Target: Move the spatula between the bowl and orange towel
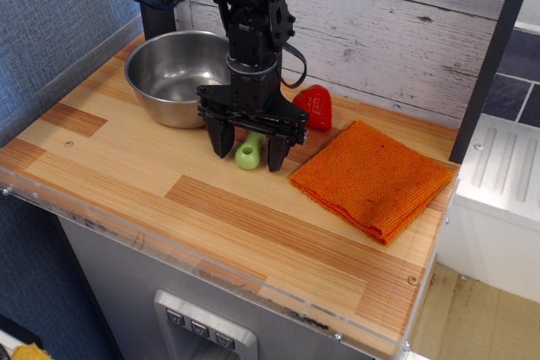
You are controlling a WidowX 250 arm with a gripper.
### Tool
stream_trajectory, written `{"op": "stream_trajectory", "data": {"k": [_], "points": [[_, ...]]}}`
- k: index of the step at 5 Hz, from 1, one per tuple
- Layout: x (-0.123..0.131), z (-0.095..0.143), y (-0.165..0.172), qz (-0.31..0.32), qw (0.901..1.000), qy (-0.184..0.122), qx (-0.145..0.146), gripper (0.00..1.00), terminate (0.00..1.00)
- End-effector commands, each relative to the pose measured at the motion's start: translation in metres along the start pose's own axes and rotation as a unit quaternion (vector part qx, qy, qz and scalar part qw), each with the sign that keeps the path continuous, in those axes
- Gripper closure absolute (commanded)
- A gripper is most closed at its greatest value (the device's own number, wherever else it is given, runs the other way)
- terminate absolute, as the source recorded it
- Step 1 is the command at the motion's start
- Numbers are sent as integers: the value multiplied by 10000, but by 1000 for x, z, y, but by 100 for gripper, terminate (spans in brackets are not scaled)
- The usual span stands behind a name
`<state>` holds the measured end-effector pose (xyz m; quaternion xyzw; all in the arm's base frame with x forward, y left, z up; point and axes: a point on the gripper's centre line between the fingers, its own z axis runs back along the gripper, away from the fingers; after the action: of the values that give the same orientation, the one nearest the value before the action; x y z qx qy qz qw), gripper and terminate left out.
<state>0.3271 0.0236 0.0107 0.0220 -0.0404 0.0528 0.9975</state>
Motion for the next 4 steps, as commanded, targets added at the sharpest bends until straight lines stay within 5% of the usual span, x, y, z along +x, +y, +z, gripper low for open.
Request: {"op": "stream_trajectory", "data": {"k": [1, 4], "points": [[6, 35, -1, -16, 9989, -439, -187, 0, 0], [6, 111, -13, -218, 9897, -1389, -287, 0, 0]]}}
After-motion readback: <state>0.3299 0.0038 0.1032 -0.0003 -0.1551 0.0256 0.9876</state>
